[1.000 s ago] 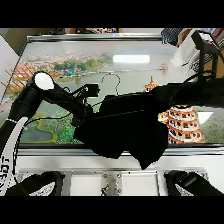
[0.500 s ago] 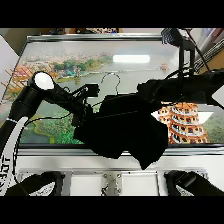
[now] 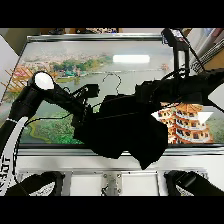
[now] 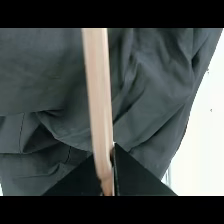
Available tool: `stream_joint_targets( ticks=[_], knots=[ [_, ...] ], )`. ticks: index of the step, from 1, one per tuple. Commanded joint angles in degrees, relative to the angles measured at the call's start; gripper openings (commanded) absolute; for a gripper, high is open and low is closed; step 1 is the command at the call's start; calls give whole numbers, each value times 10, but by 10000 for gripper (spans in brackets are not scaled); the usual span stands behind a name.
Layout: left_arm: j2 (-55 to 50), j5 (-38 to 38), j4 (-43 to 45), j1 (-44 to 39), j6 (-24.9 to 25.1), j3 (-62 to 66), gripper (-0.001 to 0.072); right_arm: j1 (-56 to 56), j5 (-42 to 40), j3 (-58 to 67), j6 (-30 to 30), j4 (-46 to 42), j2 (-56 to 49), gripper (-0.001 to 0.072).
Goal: Fold the clothes and pants, and hang the long-sleeved shirts on hangers.
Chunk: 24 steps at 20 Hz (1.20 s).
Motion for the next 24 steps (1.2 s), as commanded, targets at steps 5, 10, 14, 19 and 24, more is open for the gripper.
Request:
stream_joint_targets(
  ticks=[5, 10, 14, 19, 24],
  knots=[
    [0, -2, 3, 1, 0, 1, 12, -24, 75, 1, -35, -8, 37, 637],
    [0, -2, 3, 0, 0, 0, 12, -105, 126, 1, -131, 51, 55, 639],
    [0, -7, 3, 0, 0, 0, 12, -242, 147, 1, -251, 149, 71, 640],
    [0, -32, 3, 2, 0, 1, 12, -471, 165, -26, -423, 328, 72, 640],
    [0, -37, 3, 3, 0, 1, 12, -625, 163, -164, -591, 556, 70, 640]
  ],
)
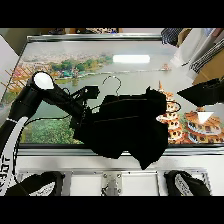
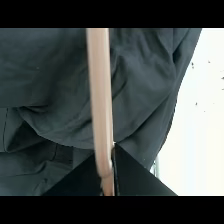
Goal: Fold the clothes and pants, and hang the long-sleeved shirts on hangers.
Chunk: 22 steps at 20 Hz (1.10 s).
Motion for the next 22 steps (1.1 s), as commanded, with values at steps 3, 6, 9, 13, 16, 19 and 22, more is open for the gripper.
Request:
stream_joint_targets(
  ticks=[3, 6, 9, 13, 16, 19, 22],
  knots=[
    [-1, -6, 0, 1, 0, 0, 12, -116, -5, -141, -209, 165, -14, 639],
    [-1, -7, 0, 1, 0, 0, 12, -114, -4, -166, -211, 165, -36, 638],
    [-1, -7, 0, 1, 0, 0, 12, -115, -4, -167, -199, 189, -59, 639],
    [-1, -12, 0, 1, 0, 0, 12, -115, 37, -167, -457, 252, -74, 637],
    [-1, -12, 0, 1, -1, 0, 13, -115, 90, -168, -507, 266, -80, 638],
    [-1, -12, 0, 1, -4, 0, 12, -114, 133, -168, -507, 263, -91, 638],
    [-1, -12, 0, 1, -7, 0, 12, -114, 132, -171, -510, 242, -99, 638]
  ],
)
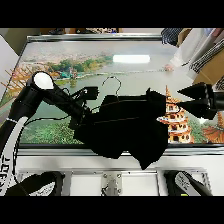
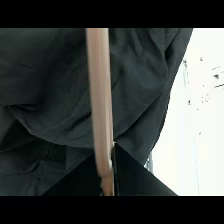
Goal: Fold the clothes and pants, and hang the long-sleeved shirts on hangers.
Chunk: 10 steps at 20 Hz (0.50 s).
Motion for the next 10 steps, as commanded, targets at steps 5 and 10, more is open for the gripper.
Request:
stream_joint_targets(
  ticks=[5, 10],
  knots=[
    [0, 2, 0, 0, -3, 0, 12, 8, 20, -34, -19, -12, -8, 638],
    [0, 2, 0, 0, -3, 0, 12, 86, -6, -68, -34, -12, -9, 638]
  ],
)
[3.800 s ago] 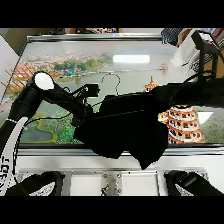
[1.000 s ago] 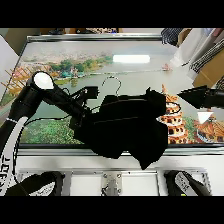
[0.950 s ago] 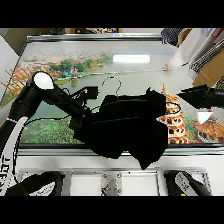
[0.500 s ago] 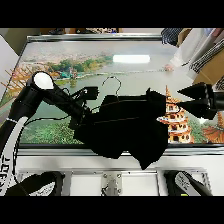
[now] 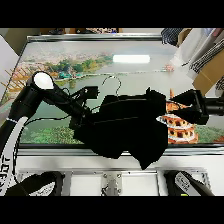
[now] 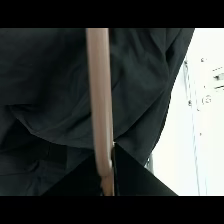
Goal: Fold the clothes and pants, and hang the long-sleeved shirts on hangers.
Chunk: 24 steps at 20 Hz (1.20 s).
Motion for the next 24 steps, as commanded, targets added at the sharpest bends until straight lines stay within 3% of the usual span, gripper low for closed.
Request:
stream_joint_targets(
  ticks=[1, 19, 20, 22, 24],
  knots=[
    [0, 0, 0, 0, 0, 0, 12, 61, -28, -21, -7, -1, -2, 638],
    [0, -2, 0, 0, 0, 0, 12, 130, -75, -20, -7, 0, -36, 617],
    [0, -2, 0, 0, 0, 0, 12, 130, -75, -20, -7, 0, -36, 499],
    [0, -2, 0, 0, 0, 0, 12, 130, -74, -20, -7, 0, -36, 53],
    [0, -2, 0, 0, 0, 0, 12, 129, -75, -20, -24, 0, -36, 14]
  ],
)
